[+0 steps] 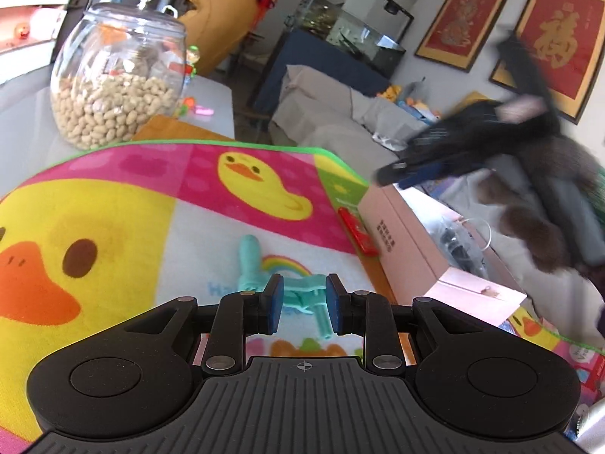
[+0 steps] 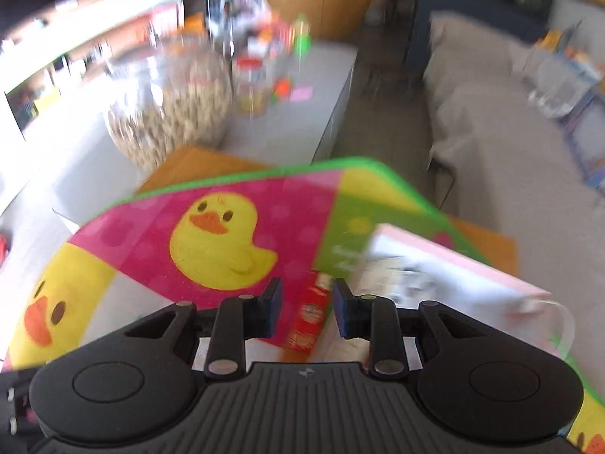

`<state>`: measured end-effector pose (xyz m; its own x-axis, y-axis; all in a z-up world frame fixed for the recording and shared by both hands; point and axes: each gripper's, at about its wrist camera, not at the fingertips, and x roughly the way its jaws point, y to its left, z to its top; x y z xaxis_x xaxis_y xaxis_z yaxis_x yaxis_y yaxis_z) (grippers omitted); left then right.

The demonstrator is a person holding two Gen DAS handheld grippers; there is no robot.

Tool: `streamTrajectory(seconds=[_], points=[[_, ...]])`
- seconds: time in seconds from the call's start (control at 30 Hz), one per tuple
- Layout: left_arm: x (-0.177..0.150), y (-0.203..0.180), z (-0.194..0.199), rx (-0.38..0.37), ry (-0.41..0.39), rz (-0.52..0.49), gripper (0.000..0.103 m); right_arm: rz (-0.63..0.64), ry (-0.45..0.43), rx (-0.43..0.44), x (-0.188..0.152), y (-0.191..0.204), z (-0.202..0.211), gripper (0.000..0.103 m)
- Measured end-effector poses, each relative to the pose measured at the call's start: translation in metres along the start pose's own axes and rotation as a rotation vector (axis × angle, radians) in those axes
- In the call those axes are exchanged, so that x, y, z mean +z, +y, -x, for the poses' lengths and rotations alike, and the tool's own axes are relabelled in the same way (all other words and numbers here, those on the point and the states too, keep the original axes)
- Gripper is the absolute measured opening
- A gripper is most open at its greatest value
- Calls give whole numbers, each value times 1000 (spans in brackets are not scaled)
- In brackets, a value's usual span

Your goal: Organize rigid objects

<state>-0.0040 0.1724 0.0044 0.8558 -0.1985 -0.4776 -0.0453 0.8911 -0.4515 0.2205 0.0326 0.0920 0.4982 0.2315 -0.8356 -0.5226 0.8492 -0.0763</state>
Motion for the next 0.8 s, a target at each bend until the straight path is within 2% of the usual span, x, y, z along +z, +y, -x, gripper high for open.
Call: streamTrajectory(seconds=[0.13, 0.23, 0.3, 0.4, 0.53, 0.7, 0.8], points=[[-3, 10, -9, -25, 46, 45, 27, 96, 58, -144, 17, 30, -48, 19], [-4, 11, -8, -43, 43, 46, 27, 138, 93, -226, 24, 36, -76, 15], [-4, 12, -7, -50, 45, 51, 27, 162, 110, -267, 26, 40, -88, 12], [-3, 15, -5, -48, 35, 70, 27, 222, 141, -275, 17, 45, -92, 12], [-2, 21, -3, -43, 17, 98, 27, 235, 169, -197, -6, 50, -71, 11], [-2, 20, 0, -24, 3, 97, 27, 206, 215, 7, -50, 52, -25, 11], [-3, 13, 1, -6, 5, 72, 27, 222, 176, 95, -84, 59, 5, 9]])
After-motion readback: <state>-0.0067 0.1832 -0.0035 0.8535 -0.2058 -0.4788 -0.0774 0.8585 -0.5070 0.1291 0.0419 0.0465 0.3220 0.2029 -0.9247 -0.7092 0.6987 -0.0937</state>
